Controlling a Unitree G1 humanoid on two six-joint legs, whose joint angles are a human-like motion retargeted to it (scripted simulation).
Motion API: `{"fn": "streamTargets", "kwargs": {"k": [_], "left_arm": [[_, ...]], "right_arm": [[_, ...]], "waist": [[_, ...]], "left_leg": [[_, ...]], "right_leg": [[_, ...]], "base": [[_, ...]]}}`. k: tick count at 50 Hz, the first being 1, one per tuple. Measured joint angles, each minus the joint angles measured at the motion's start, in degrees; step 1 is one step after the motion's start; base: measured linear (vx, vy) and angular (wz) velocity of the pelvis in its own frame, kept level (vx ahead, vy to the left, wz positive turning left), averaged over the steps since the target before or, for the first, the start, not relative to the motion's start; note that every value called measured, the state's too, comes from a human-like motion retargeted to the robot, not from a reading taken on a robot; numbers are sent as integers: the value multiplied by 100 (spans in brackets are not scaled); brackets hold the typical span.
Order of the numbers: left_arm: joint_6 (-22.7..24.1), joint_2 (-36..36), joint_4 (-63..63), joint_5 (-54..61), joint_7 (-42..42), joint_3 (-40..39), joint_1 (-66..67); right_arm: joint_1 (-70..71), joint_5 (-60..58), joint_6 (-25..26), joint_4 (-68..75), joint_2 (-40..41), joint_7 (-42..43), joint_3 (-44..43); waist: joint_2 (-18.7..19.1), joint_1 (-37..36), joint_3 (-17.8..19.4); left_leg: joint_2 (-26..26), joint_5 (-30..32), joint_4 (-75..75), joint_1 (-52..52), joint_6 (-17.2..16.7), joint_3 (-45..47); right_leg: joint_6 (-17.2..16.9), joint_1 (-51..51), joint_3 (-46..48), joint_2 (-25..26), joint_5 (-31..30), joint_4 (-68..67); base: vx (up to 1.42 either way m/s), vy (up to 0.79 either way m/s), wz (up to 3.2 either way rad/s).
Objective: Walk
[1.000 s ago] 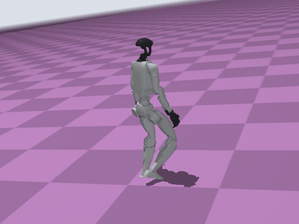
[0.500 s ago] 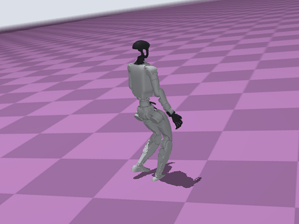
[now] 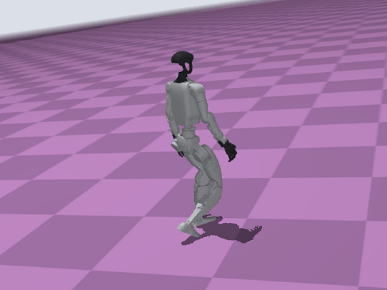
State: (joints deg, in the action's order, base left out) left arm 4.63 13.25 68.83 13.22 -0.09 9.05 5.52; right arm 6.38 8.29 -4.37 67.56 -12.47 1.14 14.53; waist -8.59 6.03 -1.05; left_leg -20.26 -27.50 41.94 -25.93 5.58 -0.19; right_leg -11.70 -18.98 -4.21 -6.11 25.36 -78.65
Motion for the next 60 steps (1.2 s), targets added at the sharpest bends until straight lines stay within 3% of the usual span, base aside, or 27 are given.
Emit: {"fn": "streamTargets", "kwargs": {"k": [5,13,15,20,23,30,38,43,45,52,60], "left_arm": [[19,6,-226,-68,-8,171,-278],[137,-10,-333,-172,-35,384,-508],[145,8,-309,-187,-93,380,-598],[110,-72,-266,-253,-132,336,-509],[55,-113,-158,-325,-205,273,-518],[-21,-147,-29,-499,-410,196,-422],[-16,-108,-228,-589,-398,182,-237],[7,-76,-342,-626,-304,200,-168],[-3,-22,-372,-625,-283,190,-222],[31,7,-444,-637,-203,230,-148],[172,-61,-1101,-503,-257,321,-227]], "right_arm": [[39,-55,13,-41,-59,-156,76],[-124,-42,53,-93,-67,-181,190],[-110,-42,80,-53,-62,-230,171],[-249,-121,145,84,31,-275,150],[-187,-214,189,238,78,-297,95],[-143,-314,227,344,111,-354,56],[-326,-287,208,274,51,-391,43],[-482,-308,205,289,46,-339,58],[-441,-336,213,322,45,-325,47],[-544,-444,205,352,104,-204,104],[-420,-513,118,-76,242,-101,196]], "waist": [[259,158,-8],[659,286,-125],[820,181,-160],[757,66,-193],[900,-74,-50],[1084,-201,7],[945,-159,-175],[873,-123,-195],[805,-111,-305],[628,-62,-253],[430,-23,-328]], "left_leg": [[235,116,-636,488,-163,-241],[615,27,-822,731,-343,-568],[841,-18,-1003,884,-357,-668],[787,-458,-283,798,-326,-717],[1043,-602,57,911,-428,-741],[1505,-595,670,690,-538,-492],[1225,-53,-665,1030,-637,-658],[1150,-125,-666,1099,-622,-622],[1141,254,-1614,1465,-631,-674],[1001,218,-1443,1481,-669,-561],[979,577,-1786,1518,-824,-434]], "right_leg": [[322,-748,56,-153,326,507],[323,-1220,-621,502,118,2541],[324,-1062,-714,755,-154,3138],[409,-953,-633,784,37,2951],[500,-567,-442,970,12,3240],[541,-56,-134,1178,-135,3821],[510,224,-59,938,-74,4228],[510,190,-31,865,165,3955],[488,327,-54,765,35,4413],[430,191,-17,608,289,3878],[382,4,-7,491,218,3721]], "base": [[32,-4,10],[24,-9,13],[19,-11,-4],[14,-11,8],[14,-9,1],[12,-6,14],[13,-3,13],[9,-1,7],[13,-2,7],[1,0,1],[-1,-3,-3]]}}
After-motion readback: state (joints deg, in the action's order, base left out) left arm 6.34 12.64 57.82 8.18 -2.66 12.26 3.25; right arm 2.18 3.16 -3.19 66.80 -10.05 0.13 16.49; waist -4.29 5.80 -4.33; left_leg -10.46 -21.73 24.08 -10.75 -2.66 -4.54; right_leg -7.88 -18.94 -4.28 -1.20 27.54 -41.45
